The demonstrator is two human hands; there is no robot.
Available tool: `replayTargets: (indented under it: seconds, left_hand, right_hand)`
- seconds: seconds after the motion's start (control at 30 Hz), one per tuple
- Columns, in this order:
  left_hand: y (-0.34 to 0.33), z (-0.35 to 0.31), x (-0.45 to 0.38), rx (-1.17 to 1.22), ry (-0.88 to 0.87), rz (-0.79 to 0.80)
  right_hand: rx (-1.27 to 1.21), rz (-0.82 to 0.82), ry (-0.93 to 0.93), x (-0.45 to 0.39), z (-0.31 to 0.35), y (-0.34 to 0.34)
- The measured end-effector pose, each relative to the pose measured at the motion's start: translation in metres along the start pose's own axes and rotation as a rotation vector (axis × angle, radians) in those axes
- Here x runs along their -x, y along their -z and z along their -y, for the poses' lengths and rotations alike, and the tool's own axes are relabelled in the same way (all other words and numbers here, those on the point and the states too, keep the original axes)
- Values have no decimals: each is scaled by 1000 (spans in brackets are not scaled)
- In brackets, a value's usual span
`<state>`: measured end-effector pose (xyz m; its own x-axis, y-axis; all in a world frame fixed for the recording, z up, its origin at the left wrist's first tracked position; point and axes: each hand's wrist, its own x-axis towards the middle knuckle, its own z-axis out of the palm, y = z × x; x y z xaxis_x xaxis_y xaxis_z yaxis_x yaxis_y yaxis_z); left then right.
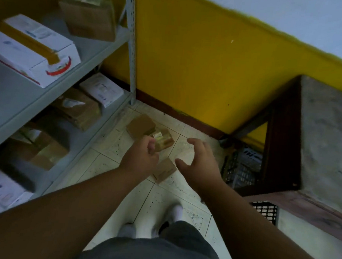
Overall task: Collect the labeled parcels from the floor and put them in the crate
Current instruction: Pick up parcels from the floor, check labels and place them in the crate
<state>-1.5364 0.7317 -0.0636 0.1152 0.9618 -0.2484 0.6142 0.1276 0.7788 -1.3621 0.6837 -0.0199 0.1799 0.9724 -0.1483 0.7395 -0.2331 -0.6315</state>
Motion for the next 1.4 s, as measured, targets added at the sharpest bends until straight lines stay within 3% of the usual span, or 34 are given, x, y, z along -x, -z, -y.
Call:
replayTargets:
  seconds: [0.2,0.47,0.6,0.8,0.93,1.1,1.2,1.3,1.4]
  left_hand:
    - [-24,14,-86,-30,133,-15]
    - [-87,59,-252,30,241,-137]
    - [-133,122,-321,28,319,-142]
    - [-210,247,-399,-39,428,7]
    - [-271,325,-450,-125,471,139]
    - [-343,393,-528,-346,266,236]
    - [-379,428,-574,-510,237,290]
    - [-397,442,-598,-544,298,363]
    - [-386,431,-593,-629,388,332]
  right_hand:
    - [9,108,52,-120,-30,-29]
    - [-4,268,69,-295,-84,-150]
    - [-36,275,-26,-353,-121,-238]
    - [-18,306,-169,-400,-221,-363]
    - [-63,305,-452,-438,-301,-426]
    - [-352,303,-984,-467,-379,-504]
    - [-537,324,-1058,-487,-407,-540]
    - [-780,206,-1154,-499,-416,-557]
    - [-855,114,-1196,-501,-405,-541]
